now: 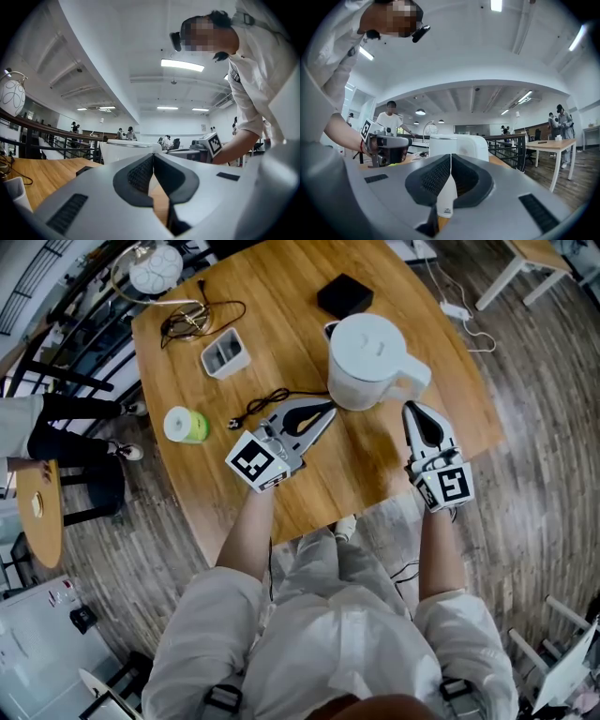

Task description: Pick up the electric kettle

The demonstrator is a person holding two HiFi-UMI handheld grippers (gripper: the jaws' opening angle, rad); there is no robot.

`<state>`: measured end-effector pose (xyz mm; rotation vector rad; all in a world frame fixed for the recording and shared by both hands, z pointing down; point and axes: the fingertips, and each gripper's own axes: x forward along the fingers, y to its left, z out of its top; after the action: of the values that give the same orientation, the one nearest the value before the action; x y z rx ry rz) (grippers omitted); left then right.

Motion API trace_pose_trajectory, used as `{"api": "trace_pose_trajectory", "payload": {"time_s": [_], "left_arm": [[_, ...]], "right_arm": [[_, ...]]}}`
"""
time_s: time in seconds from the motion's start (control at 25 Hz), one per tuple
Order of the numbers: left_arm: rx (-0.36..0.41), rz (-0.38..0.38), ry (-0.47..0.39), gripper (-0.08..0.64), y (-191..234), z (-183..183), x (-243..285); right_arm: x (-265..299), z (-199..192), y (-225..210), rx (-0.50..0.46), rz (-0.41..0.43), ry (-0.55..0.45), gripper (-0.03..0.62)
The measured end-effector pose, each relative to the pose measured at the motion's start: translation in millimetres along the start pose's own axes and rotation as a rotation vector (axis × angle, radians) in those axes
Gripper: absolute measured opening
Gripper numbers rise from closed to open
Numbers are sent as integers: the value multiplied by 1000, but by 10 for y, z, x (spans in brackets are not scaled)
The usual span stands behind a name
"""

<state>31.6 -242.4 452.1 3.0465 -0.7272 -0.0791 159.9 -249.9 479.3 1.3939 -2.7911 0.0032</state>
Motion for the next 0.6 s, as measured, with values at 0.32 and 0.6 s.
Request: {"api": "trace_pose_trajectory", "payload": {"time_s": [0.32,0.6], "left_arm": [[-35,-76,24,9,150,-56,-22],[-31,-152,56,44,345,-184,28]], "right_arm": [[-136,172,-1,63,5,-65,15],[-149,64,-71,65,36,-39,142]]}}
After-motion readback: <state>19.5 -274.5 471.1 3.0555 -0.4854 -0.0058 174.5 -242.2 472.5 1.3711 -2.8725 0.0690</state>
